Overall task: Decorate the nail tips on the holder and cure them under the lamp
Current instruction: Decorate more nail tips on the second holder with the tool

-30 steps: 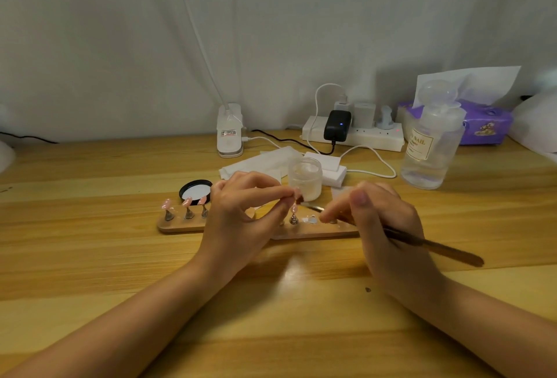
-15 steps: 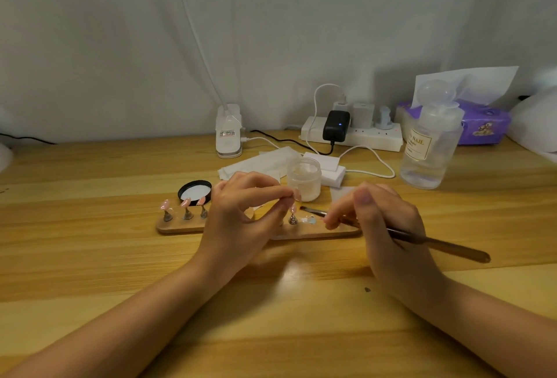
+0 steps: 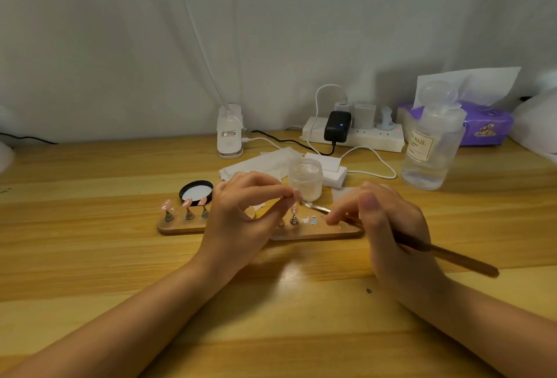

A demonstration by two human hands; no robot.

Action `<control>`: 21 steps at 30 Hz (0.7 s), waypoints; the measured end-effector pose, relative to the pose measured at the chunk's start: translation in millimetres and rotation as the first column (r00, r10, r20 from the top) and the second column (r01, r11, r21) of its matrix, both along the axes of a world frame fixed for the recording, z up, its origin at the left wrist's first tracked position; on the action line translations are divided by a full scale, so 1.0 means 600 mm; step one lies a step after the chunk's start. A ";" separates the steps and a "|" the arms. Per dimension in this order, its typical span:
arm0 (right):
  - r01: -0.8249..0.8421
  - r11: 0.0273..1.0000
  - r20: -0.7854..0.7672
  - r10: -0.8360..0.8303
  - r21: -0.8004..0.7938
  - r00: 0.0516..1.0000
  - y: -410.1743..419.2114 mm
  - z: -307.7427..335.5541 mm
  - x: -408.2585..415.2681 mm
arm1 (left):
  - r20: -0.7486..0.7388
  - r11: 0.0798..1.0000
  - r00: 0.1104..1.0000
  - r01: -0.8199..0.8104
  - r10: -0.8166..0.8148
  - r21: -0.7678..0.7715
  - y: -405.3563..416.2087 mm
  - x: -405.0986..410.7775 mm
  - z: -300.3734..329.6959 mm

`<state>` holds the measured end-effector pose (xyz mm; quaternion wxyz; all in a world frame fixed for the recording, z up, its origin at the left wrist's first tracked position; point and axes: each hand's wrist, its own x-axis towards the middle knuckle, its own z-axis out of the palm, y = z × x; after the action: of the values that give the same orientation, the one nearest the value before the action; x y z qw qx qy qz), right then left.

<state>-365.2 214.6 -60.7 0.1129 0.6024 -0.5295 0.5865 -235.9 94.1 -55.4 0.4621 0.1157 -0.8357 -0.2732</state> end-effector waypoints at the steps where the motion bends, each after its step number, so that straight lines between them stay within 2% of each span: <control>1: 0.015 1.000 -0.030 -0.014 0.008 0.999 -0.002 0.000 0.001 | 0.002 1.000 1.000 -0.003 0.003 -0.002 0.000 0.000 0.000; 5: 0.082 0.995 -0.085 -0.078 0.048 0.993 -0.007 -0.003 -0.001 | 0.004 1.000 1.000 -0.003 0.003 0.018 -0.001 -0.001 0.000; 10: 0.046 0.999 0.032 -0.047 0.023 0.998 0.001 -0.004 -0.003 | 0.001 1.000 1.000 -0.007 0.007 0.025 -0.001 -0.002 -0.001; 16: 0.064 0.997 -0.076 -0.061 0.039 0.995 -0.006 0.000 0.002 | -0.005 1.000 1.000 0.003 -0.003 0.002 0.001 -0.002 0.000; 21: 0.046 0.998 0.035 -0.047 0.042 0.998 0.002 -0.004 -0.003 | 0.005 0.999 1.000 -0.001 0.001 0.035 0.002 -0.001 0.000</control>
<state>-366.9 215.6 -63.0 0.1044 0.5816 -0.5573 0.5833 -236.4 95.2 -55.1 0.4581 0.1247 -0.8320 -0.2872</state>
